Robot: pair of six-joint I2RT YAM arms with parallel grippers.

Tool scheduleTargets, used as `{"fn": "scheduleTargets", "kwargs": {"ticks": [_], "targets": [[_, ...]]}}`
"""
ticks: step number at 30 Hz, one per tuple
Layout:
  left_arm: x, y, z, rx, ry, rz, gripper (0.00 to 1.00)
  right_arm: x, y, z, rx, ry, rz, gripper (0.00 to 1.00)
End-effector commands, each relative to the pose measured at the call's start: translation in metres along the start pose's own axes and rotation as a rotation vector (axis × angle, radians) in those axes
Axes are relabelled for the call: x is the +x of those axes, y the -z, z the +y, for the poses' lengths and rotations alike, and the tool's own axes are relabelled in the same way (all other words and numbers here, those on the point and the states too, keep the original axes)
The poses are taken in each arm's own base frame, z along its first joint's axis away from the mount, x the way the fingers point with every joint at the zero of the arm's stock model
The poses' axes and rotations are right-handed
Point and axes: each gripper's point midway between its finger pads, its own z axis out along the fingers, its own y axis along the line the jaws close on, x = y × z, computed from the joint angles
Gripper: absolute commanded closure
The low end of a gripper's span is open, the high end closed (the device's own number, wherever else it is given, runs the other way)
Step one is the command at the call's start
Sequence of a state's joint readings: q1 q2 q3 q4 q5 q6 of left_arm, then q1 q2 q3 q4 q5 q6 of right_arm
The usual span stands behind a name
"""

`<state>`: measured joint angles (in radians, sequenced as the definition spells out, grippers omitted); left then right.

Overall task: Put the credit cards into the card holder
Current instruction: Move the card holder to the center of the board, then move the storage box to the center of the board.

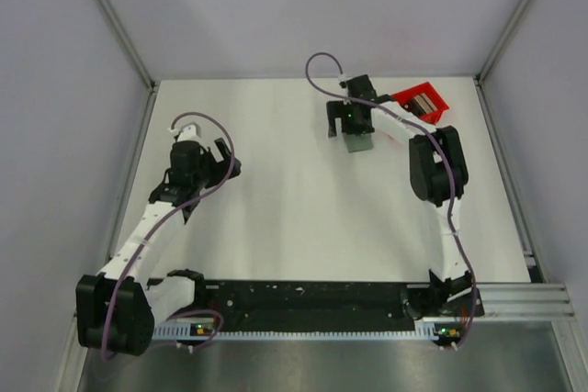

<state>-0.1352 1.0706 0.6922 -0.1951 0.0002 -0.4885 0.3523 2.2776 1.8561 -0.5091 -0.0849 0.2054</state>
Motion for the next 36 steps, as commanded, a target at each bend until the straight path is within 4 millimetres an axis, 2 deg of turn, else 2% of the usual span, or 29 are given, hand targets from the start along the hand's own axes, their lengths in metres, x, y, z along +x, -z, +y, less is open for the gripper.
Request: {"fn": "scheduleTargets", "kwargs": {"ticks": [1,2,3,7,9,11,13,15,17,21,24,28,30,36], "targets": [[0.006,0.005,-0.003,0.038,0.003,0.005,0.02,0.099,0.017,0.039,0.025,-0.018,0.212,0.07],[0.008,0.005,-0.003,0.039,0.003,0.009,0.02,0.111,0.024,0.046,0.023,-0.046,0.211,0.07],[0.01,0.005,-0.001,0.039,0.003,0.012,0.02,0.112,0.036,0.059,-0.007,-0.067,0.175,0.07],[0.016,0.007,-0.001,0.051,0.002,0.019,0.02,0.159,0.063,0.105,-0.088,-0.2,0.115,0.07],[0.019,0.008,-0.002,0.058,0.005,0.033,0.02,0.174,0.078,0.139,-0.169,-0.225,0.088,0.07],[0.023,0.008,-0.001,0.06,0.007,0.037,0.02,0.174,0.094,0.164,-0.226,-0.212,0.049,0.07],[0.024,0.008,-0.001,0.064,0.008,0.034,0.02,0.16,0.114,0.188,-0.277,-0.152,-0.003,0.07],[0.025,0.007,-0.002,0.074,0.007,0.038,0.02,0.138,0.135,0.189,-0.266,-0.117,-0.086,0.05],[0.024,0.008,-0.005,0.09,-0.003,0.041,0.02,0.109,0.157,0.167,-0.184,-0.112,-0.19,0.01],[0.023,0.011,-0.012,0.128,-0.028,0.043,0.02,0.061,0.192,0.072,0.07,-0.225,-0.362,0.01],[0.022,0.011,-0.018,0.163,-0.04,0.045,0.02,0.041,0.207,0.007,0.175,-0.363,-0.407,0.01],[0.023,0.012,-0.029,0.225,-0.048,0.047,0.02,0.017,0.219,-0.064,0.323,-0.493,-0.479,0.01],[0.024,0.013,-0.031,0.231,-0.049,0.049,0.02,0.004,0.218,-0.087,0.36,-0.538,-0.493,0.01],[0.019,0.017,-0.037,0.254,-0.068,0.047,0.02,-0.036,0.188,-0.133,0.428,-0.571,-0.448,0.01]]}}
